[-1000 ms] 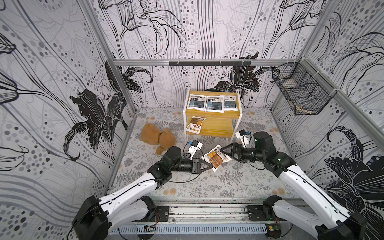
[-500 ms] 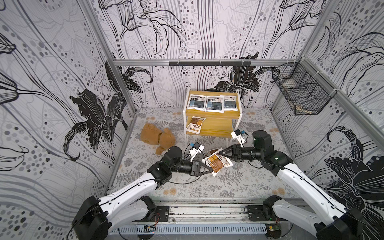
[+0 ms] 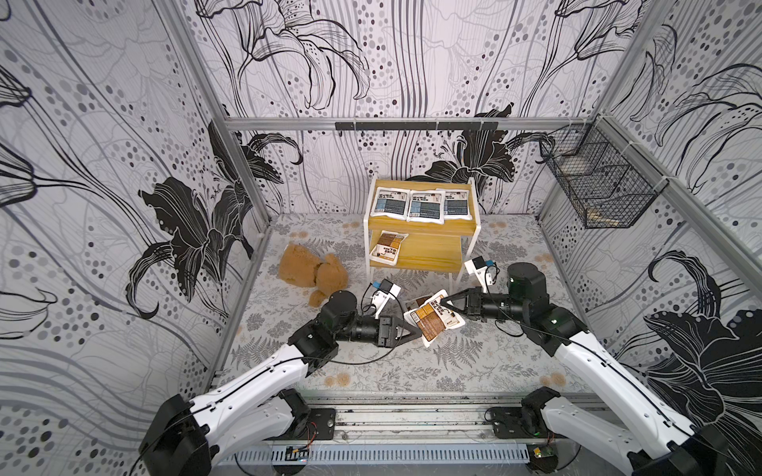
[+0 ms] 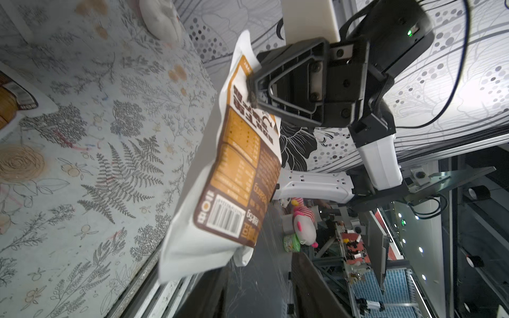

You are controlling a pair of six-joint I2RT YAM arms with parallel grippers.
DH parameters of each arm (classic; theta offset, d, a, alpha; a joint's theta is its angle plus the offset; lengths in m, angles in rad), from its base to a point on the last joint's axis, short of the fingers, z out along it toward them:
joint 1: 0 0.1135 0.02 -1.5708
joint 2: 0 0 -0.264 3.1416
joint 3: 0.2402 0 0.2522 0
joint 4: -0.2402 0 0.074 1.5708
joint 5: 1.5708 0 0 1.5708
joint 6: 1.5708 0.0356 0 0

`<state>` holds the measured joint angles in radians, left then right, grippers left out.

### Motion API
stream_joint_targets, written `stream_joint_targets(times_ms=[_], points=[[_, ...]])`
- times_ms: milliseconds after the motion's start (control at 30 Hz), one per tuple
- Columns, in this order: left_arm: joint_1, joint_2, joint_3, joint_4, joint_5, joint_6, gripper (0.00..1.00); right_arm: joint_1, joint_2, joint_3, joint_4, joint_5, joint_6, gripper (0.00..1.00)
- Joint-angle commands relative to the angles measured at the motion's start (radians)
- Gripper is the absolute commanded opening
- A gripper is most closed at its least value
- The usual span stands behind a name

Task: Place the bagged coffee beans on the shelf by color
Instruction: Pick up the bagged coffee beans at the center of the board.

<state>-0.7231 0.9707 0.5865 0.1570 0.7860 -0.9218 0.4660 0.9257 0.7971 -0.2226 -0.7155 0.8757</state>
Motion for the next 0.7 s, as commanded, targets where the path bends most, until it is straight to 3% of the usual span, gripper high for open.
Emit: stream_joint_targets(times_ms=[0,200,400,667], points=[[0.024,-0.043,-0.055,0.069,-0.114,-0.071,0.53,-0.001,-0.055,-0.045,0.068,0.153,0.103,0.00],[0.017,-0.128,-0.250,0.417,-0.312,-0.334,0.58,0.018,-0.208,-0.244,0.274,0.408,0.372,0.00],[-0.066,-0.161,-0.278,0.482,-0.481,-0.344,0.61,0.182,-0.266,-0.307,0.349,0.687,0.442,0.00],[-0.177,-0.103,-0.303,0.620,-0.635,-0.348,0.62,0.314,-0.202,-0.323,0.477,0.830,0.494,0.00]])
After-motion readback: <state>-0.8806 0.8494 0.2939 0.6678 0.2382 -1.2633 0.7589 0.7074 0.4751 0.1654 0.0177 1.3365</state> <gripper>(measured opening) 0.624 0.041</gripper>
